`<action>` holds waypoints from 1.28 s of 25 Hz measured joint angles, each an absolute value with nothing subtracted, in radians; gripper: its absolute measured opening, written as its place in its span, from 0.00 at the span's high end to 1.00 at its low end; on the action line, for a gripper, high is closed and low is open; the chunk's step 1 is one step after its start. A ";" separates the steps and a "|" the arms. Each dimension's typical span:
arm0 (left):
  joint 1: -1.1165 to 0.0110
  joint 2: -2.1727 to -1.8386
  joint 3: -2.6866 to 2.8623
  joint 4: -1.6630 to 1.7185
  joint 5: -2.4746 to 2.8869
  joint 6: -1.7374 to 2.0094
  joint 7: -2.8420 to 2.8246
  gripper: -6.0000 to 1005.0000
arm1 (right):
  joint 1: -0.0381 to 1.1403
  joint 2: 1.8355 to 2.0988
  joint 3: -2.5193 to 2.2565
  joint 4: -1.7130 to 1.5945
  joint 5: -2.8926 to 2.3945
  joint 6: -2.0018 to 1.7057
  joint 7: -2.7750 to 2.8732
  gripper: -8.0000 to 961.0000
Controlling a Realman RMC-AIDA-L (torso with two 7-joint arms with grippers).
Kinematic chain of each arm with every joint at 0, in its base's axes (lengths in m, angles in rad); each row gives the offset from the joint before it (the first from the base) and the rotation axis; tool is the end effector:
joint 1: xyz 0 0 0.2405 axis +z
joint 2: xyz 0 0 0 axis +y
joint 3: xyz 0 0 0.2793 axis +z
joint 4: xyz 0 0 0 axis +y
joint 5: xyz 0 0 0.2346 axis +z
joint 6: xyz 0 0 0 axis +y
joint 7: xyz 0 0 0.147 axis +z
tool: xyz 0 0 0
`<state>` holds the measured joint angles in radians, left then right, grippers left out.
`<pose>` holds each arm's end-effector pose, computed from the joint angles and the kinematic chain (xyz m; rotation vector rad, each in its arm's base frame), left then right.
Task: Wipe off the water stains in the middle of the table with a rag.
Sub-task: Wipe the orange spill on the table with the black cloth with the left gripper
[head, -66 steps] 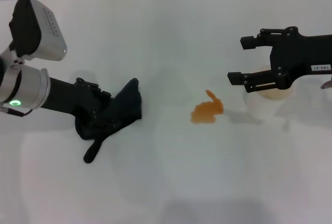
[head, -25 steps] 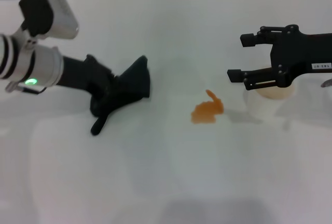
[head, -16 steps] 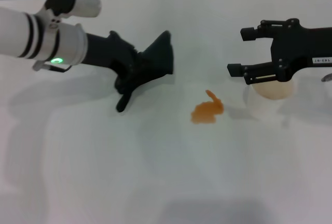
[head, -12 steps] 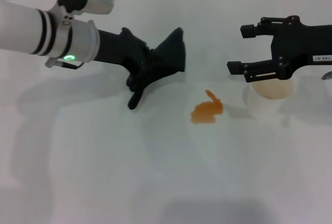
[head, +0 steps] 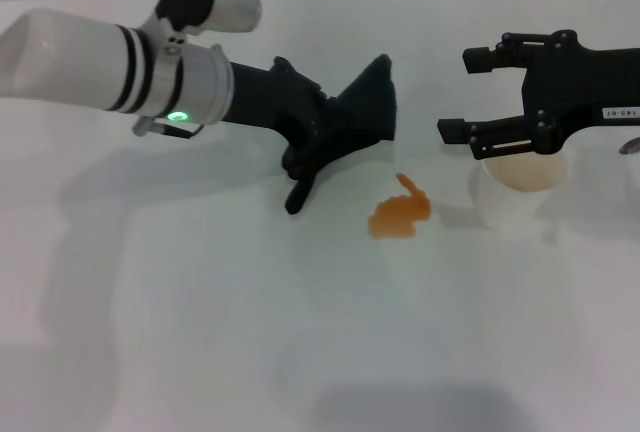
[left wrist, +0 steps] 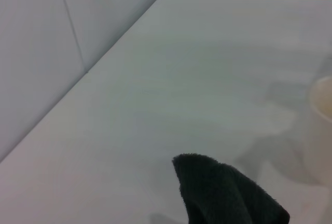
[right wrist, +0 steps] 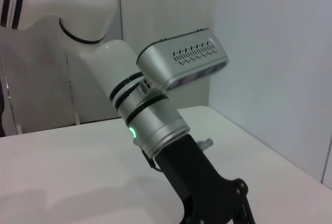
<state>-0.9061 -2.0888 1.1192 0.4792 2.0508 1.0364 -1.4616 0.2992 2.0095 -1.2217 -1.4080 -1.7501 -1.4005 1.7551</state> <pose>-0.1897 0.4539 -0.1004 -2.8442 -0.2398 -0.1280 0.1965 0.3594 0.0499 -2.7121 0.2404 0.5044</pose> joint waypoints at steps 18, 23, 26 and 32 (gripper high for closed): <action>-0.906 -2.094 1.542 0.438 1.826 0.880 -1.478 0.91 | 0.301 2.009 -1.226 -1.416 -1.749 -1.409 1.755 0.11; -0.907 -2.094 1.565 0.437 1.824 0.866 -1.483 0.91 | 0.302 2.009 -1.228 -1.417 -1.749 -1.410 1.754 0.11; -0.908 -2.094 1.572 0.438 1.822 0.867 -1.484 0.91 | 0.303 2.009 -1.229 -1.417 -1.749 -1.410 1.753 0.11; -0.916 -2.095 1.631 0.438 1.788 0.865 -1.484 0.91 | 0.304 2.009 -1.227 -1.417 -1.749 -1.410 1.753 0.11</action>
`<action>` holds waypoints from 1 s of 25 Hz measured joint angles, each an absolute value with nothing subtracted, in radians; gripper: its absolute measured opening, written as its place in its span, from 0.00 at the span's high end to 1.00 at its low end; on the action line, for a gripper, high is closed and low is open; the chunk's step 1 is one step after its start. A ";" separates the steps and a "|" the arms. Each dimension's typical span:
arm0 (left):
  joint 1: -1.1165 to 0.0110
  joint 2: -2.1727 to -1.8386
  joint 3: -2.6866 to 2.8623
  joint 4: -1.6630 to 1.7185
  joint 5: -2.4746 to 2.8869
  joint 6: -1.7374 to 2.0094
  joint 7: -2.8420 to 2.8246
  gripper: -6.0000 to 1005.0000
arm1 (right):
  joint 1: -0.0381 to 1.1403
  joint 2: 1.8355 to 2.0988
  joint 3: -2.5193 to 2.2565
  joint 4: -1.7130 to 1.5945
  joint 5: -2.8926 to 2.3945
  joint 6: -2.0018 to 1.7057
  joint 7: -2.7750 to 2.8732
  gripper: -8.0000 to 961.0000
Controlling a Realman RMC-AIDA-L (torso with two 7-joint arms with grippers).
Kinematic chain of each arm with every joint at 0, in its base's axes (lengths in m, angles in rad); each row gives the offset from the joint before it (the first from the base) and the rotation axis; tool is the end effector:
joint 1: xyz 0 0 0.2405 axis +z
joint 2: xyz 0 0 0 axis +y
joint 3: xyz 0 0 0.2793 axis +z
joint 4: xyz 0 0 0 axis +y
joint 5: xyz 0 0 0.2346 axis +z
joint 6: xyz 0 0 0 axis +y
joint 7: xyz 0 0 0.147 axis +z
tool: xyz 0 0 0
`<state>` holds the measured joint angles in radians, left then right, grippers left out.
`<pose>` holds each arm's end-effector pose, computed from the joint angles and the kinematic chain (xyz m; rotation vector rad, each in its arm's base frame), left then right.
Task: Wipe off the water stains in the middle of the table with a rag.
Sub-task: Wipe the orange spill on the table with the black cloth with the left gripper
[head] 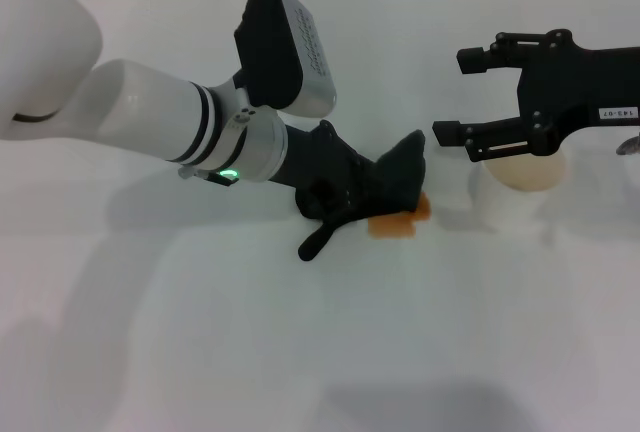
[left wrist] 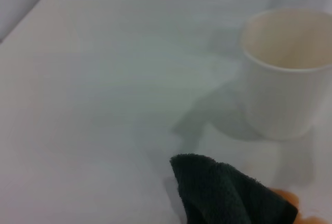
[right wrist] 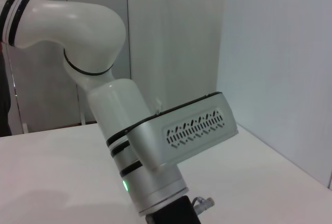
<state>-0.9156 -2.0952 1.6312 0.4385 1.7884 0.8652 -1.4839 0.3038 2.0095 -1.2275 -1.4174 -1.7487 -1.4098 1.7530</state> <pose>-0.1865 0.4255 -0.1546 -2.9341 -0.0725 0.0715 0.1919 0.3584 0.0491 -2.7262 0.2150 0.5052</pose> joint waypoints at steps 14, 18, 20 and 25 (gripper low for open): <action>-0.920 -2.097 1.711 0.448 1.737 0.896 -1.485 0.91 | 0.304 2.009 -1.228 -1.417 -1.749 -1.410 1.751 0.11; -0.922 -2.097 1.722 0.449 1.735 0.901 -1.485 0.91 | 0.305 2.010 -1.226 -1.417 -1.749 -1.410 1.750 0.11; -0.922 -2.097 1.724 0.451 1.735 0.904 -1.485 0.91 | 0.305 2.009 -1.224 -1.417 -1.749 -1.410 1.749 0.11; -0.922 -2.097 1.725 0.460 1.735 0.919 -1.485 0.91 | 0.305 2.009 -1.223 -1.417 -1.749 -1.410 1.749 0.11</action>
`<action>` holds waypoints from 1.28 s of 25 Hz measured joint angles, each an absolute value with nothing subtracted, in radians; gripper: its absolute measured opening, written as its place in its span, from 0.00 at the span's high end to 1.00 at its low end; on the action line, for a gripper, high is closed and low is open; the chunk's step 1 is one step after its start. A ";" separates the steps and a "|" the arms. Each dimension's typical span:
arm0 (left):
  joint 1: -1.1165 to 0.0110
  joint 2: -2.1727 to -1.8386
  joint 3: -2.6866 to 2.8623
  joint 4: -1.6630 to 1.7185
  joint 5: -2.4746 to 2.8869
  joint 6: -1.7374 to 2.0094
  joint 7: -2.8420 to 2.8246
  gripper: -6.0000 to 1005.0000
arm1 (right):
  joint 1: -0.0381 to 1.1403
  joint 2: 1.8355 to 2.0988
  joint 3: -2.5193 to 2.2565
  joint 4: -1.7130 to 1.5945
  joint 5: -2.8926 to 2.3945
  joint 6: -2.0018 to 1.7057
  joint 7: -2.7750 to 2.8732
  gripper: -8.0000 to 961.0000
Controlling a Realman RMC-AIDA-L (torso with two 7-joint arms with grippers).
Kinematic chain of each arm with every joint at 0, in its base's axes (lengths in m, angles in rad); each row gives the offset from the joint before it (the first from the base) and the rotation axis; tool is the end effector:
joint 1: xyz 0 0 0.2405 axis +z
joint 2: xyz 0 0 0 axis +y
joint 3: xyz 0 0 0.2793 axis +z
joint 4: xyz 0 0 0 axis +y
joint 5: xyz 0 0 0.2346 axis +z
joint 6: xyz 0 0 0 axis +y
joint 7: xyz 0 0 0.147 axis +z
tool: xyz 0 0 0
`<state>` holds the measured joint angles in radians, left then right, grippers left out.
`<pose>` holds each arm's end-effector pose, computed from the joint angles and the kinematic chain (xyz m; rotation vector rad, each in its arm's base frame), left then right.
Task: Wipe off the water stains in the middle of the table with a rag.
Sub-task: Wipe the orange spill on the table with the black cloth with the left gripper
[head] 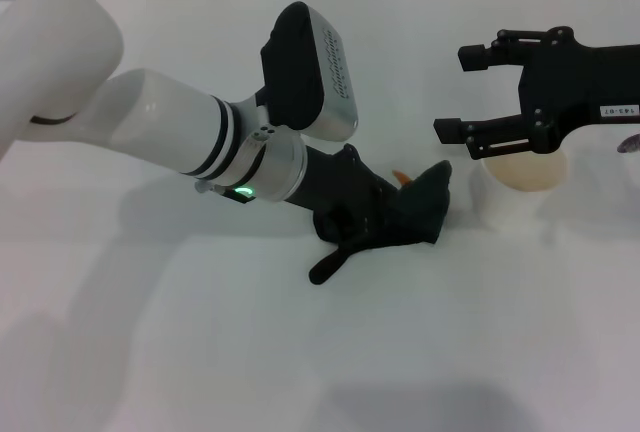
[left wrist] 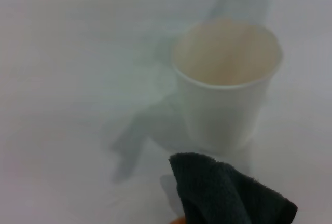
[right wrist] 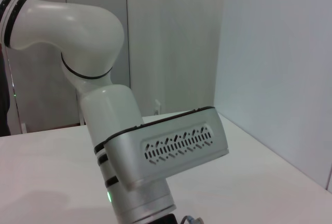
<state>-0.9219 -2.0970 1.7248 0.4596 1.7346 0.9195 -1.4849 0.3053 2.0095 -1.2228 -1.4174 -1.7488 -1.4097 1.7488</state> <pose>-0.1760 0.4096 -0.1651 -3.0276 -0.0072 0.0713 0.1918 0.3591 0.0503 -2.7216 0.2090 0.5054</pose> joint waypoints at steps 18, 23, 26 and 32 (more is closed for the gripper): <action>-0.900 -2.081 1.625 0.509 1.812 0.839 -1.493 0.91 | 0.300 2.010 -1.221 -1.417 -1.749 -1.410 1.746 0.11; -0.897 -2.081 1.598 0.524 1.848 0.810 -1.486 0.91 | 0.304 2.010 -1.221 -1.415 -1.749 -1.410 1.744 0.11; -0.902 -2.084 1.602 0.524 1.849 0.778 -1.473 0.91 | 0.305 2.010 -1.221 -1.413 -1.749 -1.409 1.744 0.11; -0.910 -2.089 1.604 0.522 1.840 0.745 -1.434 0.91 | 0.307 2.010 -1.223 -1.414 -1.749 -1.408 1.745 0.11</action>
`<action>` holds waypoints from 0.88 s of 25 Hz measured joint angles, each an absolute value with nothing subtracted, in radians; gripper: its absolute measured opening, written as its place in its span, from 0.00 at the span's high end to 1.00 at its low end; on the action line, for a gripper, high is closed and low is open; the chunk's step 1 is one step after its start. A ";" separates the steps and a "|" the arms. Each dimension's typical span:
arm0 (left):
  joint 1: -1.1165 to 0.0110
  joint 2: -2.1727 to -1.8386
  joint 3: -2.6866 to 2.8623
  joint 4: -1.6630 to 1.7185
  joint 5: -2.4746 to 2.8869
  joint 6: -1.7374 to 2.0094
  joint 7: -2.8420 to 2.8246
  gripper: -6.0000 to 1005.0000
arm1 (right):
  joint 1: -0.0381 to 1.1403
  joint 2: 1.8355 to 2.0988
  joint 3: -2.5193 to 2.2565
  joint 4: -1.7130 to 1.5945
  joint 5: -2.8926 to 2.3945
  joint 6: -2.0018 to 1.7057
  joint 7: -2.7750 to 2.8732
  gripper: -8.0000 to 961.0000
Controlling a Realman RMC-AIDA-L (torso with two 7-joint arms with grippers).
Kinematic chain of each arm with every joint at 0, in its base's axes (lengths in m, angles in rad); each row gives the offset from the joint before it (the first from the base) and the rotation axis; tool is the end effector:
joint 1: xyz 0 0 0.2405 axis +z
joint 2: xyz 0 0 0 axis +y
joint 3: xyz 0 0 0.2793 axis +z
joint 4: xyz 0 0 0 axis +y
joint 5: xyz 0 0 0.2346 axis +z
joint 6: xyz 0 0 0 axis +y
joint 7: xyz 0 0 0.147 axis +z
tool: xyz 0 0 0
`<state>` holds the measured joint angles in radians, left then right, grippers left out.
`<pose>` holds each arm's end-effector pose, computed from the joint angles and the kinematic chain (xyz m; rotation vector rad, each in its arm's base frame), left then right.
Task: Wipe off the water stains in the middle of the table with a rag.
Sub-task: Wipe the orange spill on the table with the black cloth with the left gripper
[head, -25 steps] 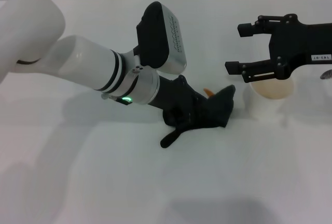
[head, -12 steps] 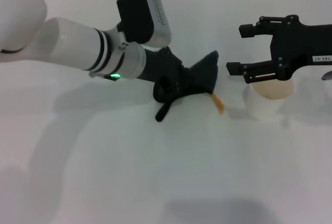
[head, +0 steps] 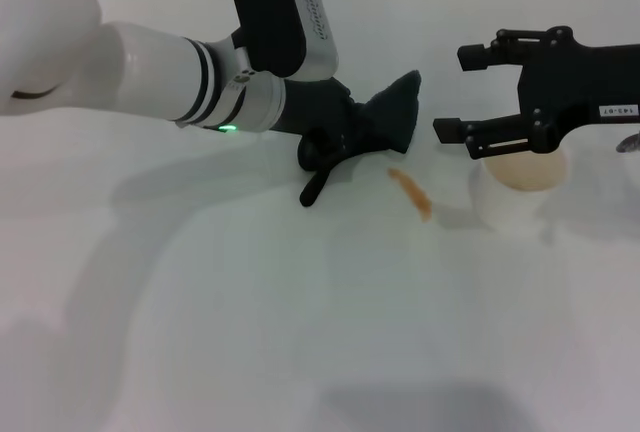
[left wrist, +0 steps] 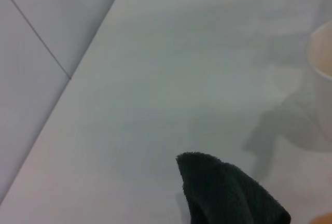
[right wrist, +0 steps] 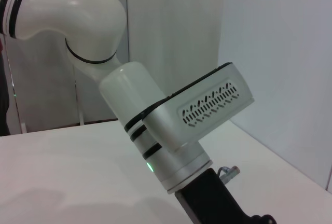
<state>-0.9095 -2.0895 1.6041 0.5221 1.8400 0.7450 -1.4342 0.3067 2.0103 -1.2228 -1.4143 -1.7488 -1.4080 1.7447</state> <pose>-0.1696 0.4534 -0.1394 -2.7766 0.1064 0.0743 0.1919 0.3596 0.0498 -2.7209 0.2063 0.5059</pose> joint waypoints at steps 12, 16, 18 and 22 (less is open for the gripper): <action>-0.911 -2.097 1.766 0.507 1.743 0.745 -1.442 0.91 | 0.307 2.011 -1.220 -1.417 -1.749 -1.406 1.745 0.11; -0.908 -2.099 1.777 0.490 1.738 0.746 -1.442 0.91 | 0.308 2.011 -1.221 -1.417 -1.749 -1.402 1.744 0.11; -0.908 -2.099 1.778 0.488 1.736 0.752 -1.442 0.91 | 0.308 2.011 -1.221 -1.417 -1.749 -1.401 1.744 0.11; -0.908 -2.099 1.791 0.488 1.733 0.765 -1.442 0.91 | 0.311 2.011 -1.221 -1.417 -1.749 -1.400 1.744 0.11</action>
<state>-0.9081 -2.0993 1.7907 0.4884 1.7326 0.7646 -1.4425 0.3113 2.0111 -1.2211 -1.4174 -1.7488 -1.4005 1.7441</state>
